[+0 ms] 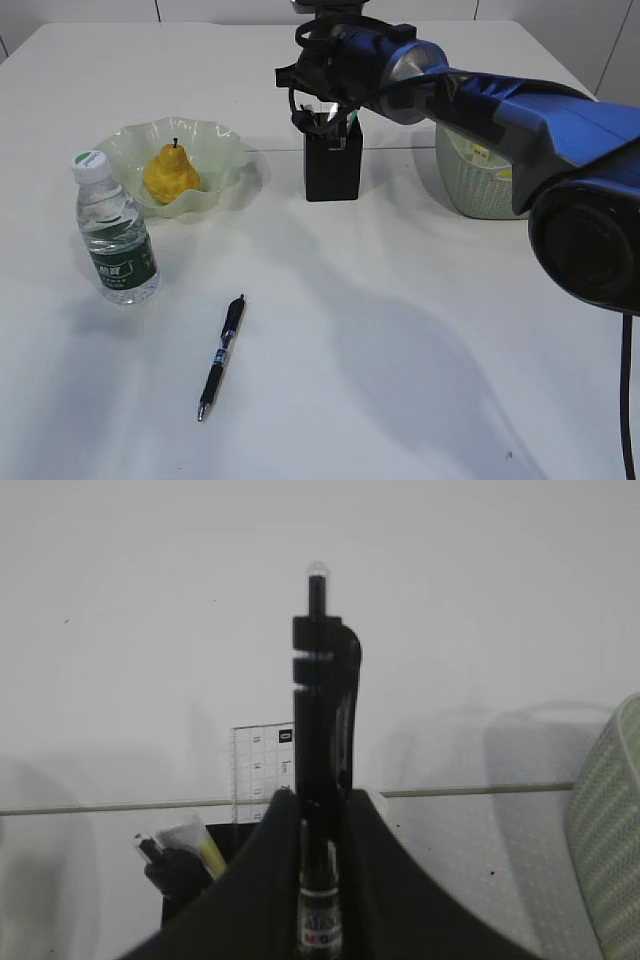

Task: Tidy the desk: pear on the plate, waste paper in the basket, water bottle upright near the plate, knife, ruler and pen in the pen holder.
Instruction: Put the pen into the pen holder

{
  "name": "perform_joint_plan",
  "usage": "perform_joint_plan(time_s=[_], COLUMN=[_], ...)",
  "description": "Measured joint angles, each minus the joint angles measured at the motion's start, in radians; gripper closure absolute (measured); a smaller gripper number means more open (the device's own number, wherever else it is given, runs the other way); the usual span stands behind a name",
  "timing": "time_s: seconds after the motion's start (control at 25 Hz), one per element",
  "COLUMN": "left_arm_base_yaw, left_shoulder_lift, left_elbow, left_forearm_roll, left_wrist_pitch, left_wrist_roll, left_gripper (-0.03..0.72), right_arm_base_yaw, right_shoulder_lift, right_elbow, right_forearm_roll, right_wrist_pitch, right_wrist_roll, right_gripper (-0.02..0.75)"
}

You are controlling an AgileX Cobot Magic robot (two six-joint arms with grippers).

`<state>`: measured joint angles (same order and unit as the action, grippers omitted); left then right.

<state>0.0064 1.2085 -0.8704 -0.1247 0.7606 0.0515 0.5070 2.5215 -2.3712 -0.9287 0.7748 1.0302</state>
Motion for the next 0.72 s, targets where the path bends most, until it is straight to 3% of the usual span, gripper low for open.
perform_joint_plan(time_s=[0.72], left_arm_base_yaw=[0.000], left_shoulder_lift=[0.000], left_elbow=[0.000], left_forearm_roll=[0.000], left_wrist_pitch=[-0.002], left_wrist_roll=[0.000], left_gripper=[0.223], right_arm_base_yaw=[-0.024], right_shoulder_lift=[0.002], right_elbow=[-0.035], right_forearm_roll=[-0.038], right_wrist_pitch=[-0.095], right_wrist_roll=[0.009], right_gripper=[0.684])
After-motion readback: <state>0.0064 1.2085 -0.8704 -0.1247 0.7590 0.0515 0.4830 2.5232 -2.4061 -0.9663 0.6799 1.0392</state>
